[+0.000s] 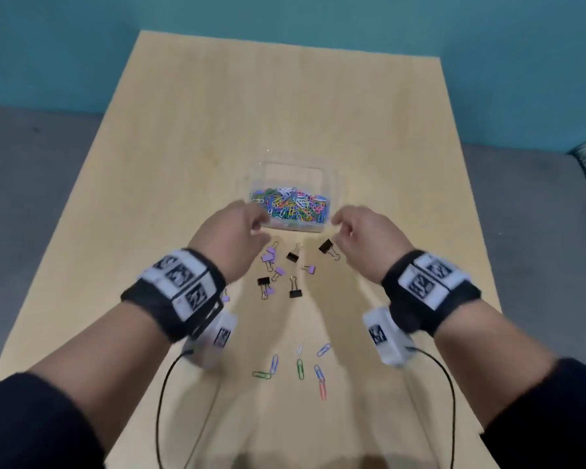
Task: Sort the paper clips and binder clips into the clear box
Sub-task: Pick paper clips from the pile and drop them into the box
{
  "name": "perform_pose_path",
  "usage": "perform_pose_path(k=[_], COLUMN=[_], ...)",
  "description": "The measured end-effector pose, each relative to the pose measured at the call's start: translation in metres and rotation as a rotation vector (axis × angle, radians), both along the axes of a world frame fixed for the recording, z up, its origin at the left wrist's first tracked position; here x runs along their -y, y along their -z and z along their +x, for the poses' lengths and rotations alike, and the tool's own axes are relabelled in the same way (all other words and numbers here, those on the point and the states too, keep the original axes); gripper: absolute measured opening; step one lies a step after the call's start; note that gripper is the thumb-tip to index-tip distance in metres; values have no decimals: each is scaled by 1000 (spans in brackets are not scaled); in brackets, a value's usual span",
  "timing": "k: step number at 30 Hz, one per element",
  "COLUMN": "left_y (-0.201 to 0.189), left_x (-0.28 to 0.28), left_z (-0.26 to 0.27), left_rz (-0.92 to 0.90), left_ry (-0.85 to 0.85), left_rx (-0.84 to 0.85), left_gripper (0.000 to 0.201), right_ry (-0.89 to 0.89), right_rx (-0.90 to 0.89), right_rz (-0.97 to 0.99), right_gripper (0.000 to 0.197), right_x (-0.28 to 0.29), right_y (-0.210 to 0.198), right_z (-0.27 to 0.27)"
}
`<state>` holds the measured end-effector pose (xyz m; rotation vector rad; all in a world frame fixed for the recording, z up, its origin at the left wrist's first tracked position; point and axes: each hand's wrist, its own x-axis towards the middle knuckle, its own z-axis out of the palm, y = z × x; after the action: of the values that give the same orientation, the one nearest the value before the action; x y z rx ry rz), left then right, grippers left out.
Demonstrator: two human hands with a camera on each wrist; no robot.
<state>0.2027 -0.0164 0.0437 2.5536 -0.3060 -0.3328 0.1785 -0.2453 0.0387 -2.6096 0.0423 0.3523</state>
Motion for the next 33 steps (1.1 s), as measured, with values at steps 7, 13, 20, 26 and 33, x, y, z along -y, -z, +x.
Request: perform_pose_path(k=[7,13,20,26,33], left_y=[50,65,76,77,75], left_x=[-41,-34,-37,-28,-14], left_z=[-121,-134,-150,-155,-153], left_rz=[271,334,241,189,223], left_ry=[494,575,562,505,449], left_rx=[-338,-211,-10,-50,-114], left_gripper=[59,58,44,26,8], right_ry=[-316,-364,-276,-194,-98], right_rx=[-213,-56,50,45,-83], right_rz=[-121,-230,-263,-207,-80], right_gripper=[57,64,43,28,15], right_x=[-6,-15,-28,-39,-51], right_y=[43,53,63,70,63], right_z=[-153,-184,-201,-196,-188])
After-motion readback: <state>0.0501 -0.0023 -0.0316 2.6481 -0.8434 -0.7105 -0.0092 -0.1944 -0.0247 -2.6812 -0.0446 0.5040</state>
